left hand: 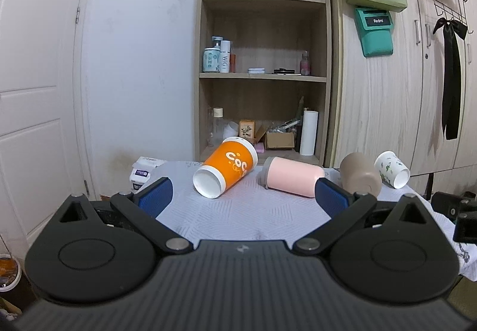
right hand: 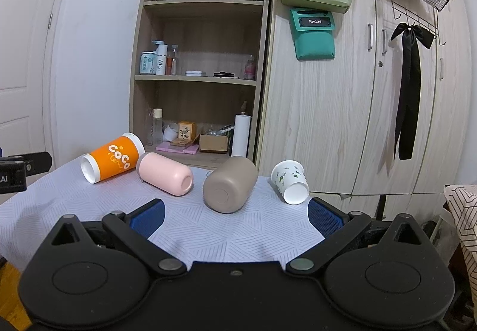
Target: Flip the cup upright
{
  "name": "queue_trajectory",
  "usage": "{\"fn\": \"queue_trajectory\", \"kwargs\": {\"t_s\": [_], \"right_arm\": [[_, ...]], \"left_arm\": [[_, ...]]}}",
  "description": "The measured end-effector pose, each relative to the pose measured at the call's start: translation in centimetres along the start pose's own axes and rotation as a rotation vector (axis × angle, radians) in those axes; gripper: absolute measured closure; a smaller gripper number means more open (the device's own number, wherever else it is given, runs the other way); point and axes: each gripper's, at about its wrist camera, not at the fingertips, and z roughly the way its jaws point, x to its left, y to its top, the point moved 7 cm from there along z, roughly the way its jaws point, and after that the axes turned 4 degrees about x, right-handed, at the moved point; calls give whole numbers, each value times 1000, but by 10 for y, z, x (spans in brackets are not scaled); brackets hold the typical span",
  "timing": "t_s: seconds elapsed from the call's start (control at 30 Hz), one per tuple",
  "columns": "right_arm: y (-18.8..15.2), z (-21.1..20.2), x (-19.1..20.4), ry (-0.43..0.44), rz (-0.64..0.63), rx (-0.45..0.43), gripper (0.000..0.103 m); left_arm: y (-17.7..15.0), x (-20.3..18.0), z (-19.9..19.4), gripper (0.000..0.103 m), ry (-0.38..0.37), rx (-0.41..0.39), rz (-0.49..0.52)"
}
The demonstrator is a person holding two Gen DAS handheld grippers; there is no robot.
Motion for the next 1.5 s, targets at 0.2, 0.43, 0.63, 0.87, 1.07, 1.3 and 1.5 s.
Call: {"fn": "queue_trajectory", "kwargs": {"t_s": [0.2,0.43,0.63,0.87,1.07,1.3,1.5], "right_arm": [[0,-1,-1,0,2,-1,0],[0,-1,-1,1,2,0,0],[0,-1,-2,-6,-3,1,0],[6,0,-1,60,59,-26,0],[13,29,2,154,40,-3,0],[26,105,-9,264,82,148,0],[29,164,-14,320,180,287,0]], "left_arm": [[0,1,-1,0,4,-4,10],[1,-1,1,0,3,9,21],[0,0,0,0,-1,20,28],[4,-6,20,0,-45,60,14],[11,-17,51,0,-78,94,35],[14,-18,88,0,-106,140,-28],[19,-17,117,0,-106,152,-68]]}}
